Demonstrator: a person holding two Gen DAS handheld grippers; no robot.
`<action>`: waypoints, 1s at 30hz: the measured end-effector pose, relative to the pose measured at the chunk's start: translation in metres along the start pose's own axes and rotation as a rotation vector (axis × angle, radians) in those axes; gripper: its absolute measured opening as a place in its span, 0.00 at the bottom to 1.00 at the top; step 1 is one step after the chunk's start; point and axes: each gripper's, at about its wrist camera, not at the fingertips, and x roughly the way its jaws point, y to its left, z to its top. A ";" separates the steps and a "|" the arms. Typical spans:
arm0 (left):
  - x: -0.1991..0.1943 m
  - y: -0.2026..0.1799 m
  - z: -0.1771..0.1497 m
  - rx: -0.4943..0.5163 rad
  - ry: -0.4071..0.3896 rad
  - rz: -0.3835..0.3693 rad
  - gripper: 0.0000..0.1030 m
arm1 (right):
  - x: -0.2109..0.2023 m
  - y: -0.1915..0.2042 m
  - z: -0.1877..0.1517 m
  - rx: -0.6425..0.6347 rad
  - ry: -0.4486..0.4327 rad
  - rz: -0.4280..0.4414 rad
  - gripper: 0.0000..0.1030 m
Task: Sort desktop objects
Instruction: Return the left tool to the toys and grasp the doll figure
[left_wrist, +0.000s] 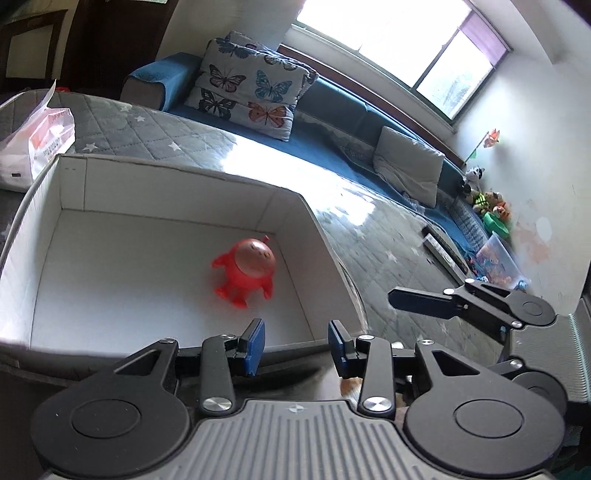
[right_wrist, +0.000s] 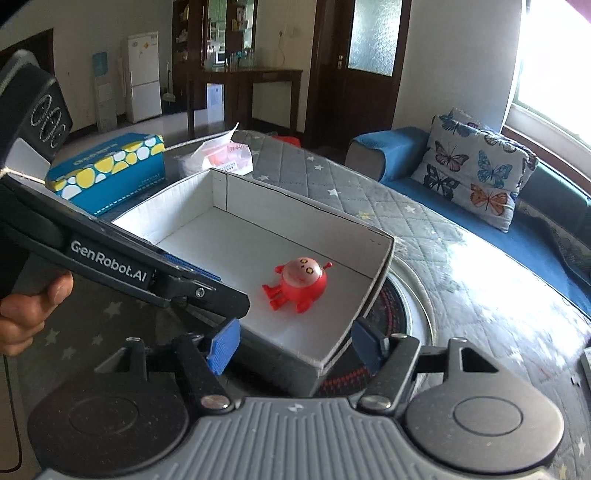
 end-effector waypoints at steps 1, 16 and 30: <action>-0.002 -0.003 -0.004 0.007 -0.002 0.000 0.39 | -0.005 0.001 -0.004 0.002 -0.005 -0.001 0.67; -0.034 -0.047 -0.065 0.060 -0.004 -0.076 0.39 | -0.071 0.023 -0.084 0.040 -0.026 -0.006 0.67; -0.007 -0.074 -0.089 0.104 0.066 -0.110 0.39 | -0.065 0.035 -0.125 0.067 0.028 0.024 0.67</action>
